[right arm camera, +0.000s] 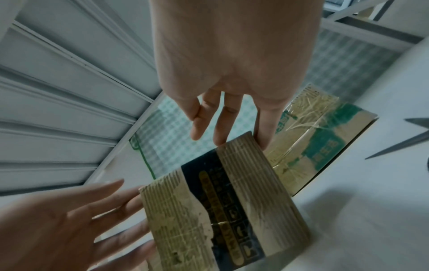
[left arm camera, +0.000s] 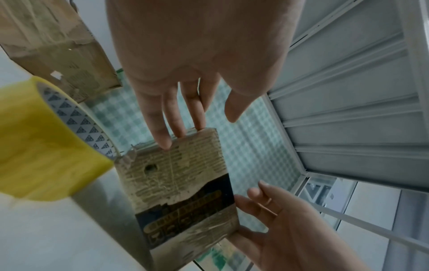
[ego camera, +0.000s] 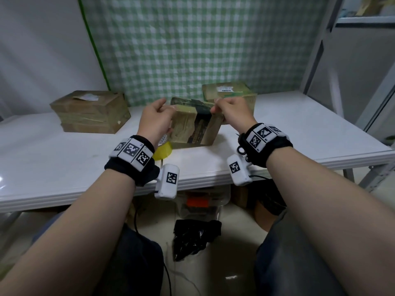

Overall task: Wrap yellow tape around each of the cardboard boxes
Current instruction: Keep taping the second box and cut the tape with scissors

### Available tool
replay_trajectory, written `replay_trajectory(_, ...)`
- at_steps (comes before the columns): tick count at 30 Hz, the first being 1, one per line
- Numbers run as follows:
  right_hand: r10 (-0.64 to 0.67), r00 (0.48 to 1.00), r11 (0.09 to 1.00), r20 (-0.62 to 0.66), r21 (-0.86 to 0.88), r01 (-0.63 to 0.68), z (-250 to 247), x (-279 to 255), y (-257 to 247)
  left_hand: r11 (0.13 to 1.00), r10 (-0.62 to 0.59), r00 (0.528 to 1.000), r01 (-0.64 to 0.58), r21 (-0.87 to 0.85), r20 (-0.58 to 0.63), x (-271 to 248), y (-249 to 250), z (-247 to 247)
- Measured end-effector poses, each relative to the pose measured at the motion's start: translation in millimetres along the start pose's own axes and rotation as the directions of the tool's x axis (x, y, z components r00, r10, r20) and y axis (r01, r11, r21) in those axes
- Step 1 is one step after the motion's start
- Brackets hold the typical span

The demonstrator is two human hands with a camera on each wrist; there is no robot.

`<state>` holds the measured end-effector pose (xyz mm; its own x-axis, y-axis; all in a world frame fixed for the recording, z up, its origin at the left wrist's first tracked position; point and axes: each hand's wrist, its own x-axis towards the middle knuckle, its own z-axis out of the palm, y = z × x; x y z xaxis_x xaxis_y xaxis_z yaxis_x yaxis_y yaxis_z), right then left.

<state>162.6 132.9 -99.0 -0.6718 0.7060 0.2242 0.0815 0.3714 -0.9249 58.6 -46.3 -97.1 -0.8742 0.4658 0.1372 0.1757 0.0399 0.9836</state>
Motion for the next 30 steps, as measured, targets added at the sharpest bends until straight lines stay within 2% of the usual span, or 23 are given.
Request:
replay_trajectory(7,-0.063,0.998,0.998,-0.029,-0.029,0.062,13.0,-2.0,-12.4,1.000,0.016,1.000,-0.016,-0.008,-0.001,12.0,-2.3,-1.7)
replay_trajectory(15,-0.102,0.986,0.994,0.135,0.043,0.097,35.3,33.8,-20.0,0.993,-0.098,0.995,0.096,0.074,0.025,56.3,16.5,-15.7)
replay_trajectory(21,-0.097,0.975,0.993,0.199,0.086,0.081,49.8,83.4,-39.5,0.990,-0.138,0.990,0.138,0.042,-0.005,106.2,26.3,-16.8)
replay_trajectory(26,-0.126,0.967,0.992,0.220,0.021,0.124,52.0,111.9,-41.3,0.988,-0.153,0.987,0.154,-0.010,0.053,140.9,23.0,-4.4)
replay_trajectory(30,-0.084,0.966,0.989,0.245,-0.099,0.111,52.6,128.1,-28.0,0.990,-0.136,0.984,0.131,0.051,0.114,158.3,16.0,2.0)
